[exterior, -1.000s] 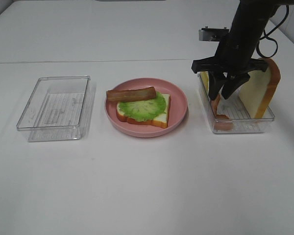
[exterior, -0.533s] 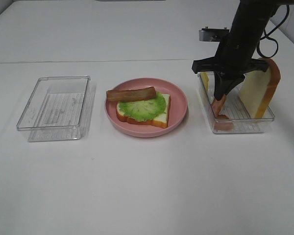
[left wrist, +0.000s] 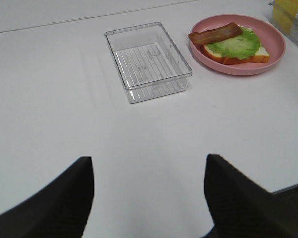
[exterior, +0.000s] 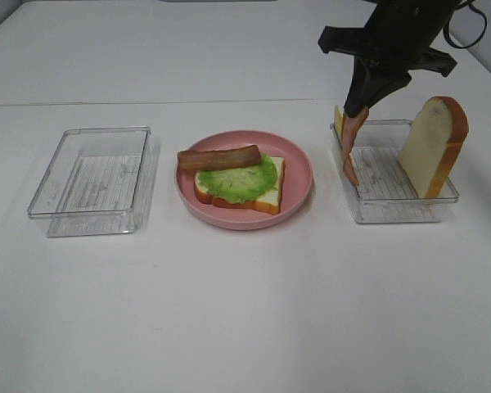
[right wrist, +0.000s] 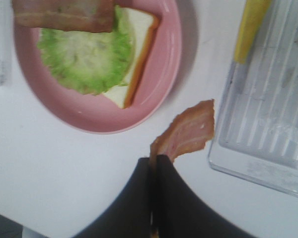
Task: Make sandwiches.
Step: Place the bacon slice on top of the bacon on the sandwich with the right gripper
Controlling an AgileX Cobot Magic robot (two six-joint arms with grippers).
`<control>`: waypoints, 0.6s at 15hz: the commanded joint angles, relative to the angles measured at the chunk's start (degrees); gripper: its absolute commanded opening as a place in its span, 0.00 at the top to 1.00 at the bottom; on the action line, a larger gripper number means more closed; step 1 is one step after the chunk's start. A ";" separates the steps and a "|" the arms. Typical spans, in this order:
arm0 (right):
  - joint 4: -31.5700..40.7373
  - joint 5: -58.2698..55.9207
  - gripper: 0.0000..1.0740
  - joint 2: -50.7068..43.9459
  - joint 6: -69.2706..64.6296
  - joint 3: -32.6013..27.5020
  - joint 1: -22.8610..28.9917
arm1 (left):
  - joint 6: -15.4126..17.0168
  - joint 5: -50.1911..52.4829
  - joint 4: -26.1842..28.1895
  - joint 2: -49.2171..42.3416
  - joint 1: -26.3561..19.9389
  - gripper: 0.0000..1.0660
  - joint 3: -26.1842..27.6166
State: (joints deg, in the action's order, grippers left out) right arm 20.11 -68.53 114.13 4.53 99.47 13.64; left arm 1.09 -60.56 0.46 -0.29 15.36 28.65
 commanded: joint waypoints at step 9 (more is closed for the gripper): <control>26.64 8.42 1.00 -1.60 12.32 0.17 1.83 | -0.11 0.69 -0.17 -1.26 0.06 0.42 -0.17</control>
State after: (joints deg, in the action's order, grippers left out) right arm 46.75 -59.01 113.04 16.16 99.47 16.33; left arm 1.09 -60.56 0.46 -0.29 15.36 28.65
